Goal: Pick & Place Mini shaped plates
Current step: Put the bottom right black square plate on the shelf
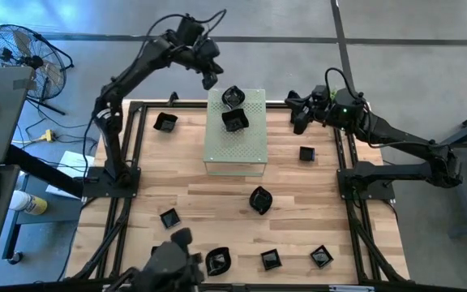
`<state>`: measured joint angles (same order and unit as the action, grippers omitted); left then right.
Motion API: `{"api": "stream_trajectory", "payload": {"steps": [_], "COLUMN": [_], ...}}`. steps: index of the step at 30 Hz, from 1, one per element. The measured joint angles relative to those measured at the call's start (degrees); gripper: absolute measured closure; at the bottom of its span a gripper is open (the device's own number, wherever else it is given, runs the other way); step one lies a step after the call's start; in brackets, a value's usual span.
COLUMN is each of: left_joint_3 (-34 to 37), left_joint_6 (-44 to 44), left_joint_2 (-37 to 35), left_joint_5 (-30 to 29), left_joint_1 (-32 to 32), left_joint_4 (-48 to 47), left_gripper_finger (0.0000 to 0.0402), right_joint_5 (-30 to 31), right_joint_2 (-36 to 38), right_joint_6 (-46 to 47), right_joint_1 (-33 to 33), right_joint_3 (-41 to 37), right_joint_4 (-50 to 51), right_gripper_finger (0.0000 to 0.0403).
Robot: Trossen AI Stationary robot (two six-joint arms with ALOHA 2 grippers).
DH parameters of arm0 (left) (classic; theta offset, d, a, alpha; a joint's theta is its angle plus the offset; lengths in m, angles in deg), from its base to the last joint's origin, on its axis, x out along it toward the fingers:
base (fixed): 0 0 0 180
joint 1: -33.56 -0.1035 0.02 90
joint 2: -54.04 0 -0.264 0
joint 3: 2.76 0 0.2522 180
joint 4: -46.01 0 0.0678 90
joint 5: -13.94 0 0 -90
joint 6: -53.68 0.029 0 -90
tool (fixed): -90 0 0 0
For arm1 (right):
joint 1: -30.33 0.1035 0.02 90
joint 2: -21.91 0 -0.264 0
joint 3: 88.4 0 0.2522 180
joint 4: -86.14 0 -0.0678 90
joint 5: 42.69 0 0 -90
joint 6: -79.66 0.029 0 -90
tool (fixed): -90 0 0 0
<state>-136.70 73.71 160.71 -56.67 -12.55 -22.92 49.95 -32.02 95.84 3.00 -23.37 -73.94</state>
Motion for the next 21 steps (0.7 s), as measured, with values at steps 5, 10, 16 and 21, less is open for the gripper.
{"api": "stream_trajectory", "payload": {"steps": [5, 10, 16, 21], "left_joint_3": [0.0, 0.7, 12.3, 30.3], "left_joint_6": [-3.5, -3.8, -3.8, -9.3], "left_joint_2": [-3.1, -3.1, -6.3, -15.6], "left_joint_5": [4.3, 18.3, 25.8, 21.9], "left_joint_1": [0.0, 0.0, 0.9, 1.1], "left_joint_4": [-6.5, -9.9, -2.3, 12.9], "left_gripper_finger": [0.0400, 0.0401, 0.0401, 0.0401], "right_joint_5": [0.8, 3.5, -2.2, -3.1], "right_joint_2": [-0.1, -0.1, -5.0, -9.0], "right_joint_6": [3.4, 8.1, 12.1, 14.5], "right_joint_1": [0.0, -0.6, -1.9, -1.0], "right_joint_3": [0.0, 0.0, 0.0, 0.0], "right_joint_4": [7.1, 15.1, 11.4, 12.5], "right_gripper_finger": [0.0401, 0.0399, 0.0401, 0.0399]}}
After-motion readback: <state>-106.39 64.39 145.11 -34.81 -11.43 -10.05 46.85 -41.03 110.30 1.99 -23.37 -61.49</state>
